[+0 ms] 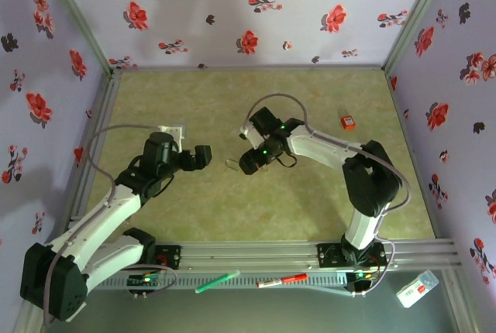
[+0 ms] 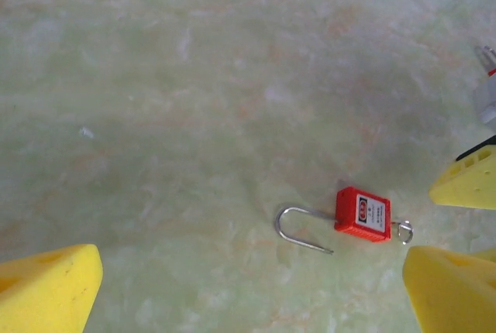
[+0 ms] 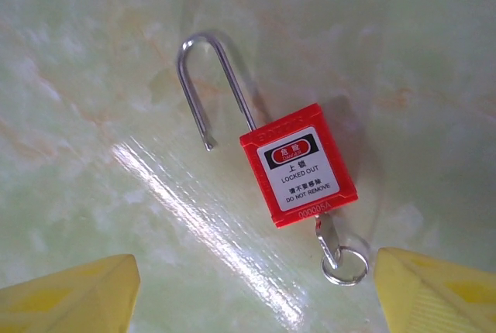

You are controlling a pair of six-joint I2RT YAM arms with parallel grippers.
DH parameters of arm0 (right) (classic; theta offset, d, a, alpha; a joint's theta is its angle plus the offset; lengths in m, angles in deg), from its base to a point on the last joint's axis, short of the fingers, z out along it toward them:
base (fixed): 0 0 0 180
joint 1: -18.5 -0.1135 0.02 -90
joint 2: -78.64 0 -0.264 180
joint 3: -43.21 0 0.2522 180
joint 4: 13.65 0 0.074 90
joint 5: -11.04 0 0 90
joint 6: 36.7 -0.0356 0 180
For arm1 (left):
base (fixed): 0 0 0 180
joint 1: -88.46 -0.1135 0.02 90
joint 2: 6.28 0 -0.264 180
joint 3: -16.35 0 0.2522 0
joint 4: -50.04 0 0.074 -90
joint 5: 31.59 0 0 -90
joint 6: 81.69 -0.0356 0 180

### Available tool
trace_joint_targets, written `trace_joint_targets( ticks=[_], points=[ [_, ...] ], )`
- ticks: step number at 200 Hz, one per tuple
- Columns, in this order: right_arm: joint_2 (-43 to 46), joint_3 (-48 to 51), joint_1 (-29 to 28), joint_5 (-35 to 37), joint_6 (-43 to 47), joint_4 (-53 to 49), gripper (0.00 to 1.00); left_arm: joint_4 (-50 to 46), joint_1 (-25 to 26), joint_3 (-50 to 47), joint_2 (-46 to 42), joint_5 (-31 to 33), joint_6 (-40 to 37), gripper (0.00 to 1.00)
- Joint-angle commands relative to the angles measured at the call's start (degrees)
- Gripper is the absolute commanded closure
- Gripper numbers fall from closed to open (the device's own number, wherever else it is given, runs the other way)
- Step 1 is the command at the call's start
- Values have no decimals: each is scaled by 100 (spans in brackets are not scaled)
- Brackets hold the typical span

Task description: Unlock with the key

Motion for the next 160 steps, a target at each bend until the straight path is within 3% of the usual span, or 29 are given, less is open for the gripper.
trace_joint_targets(
  ticks=[1, 89, 160],
  points=[
    [-268, -300, -42, 454, 377, -215, 20, -359, -84, 243, 10, -4, 228, 0],
    [-1275, -1033, -187, 1111, 220, -206, 25, -805, -140, 609, -69, 219, -61, 0],
    [-1336, -956, -276, 1441, -550, -246, 50, -1015, -208, 683, -176, 366, -268, 0]
  ],
)
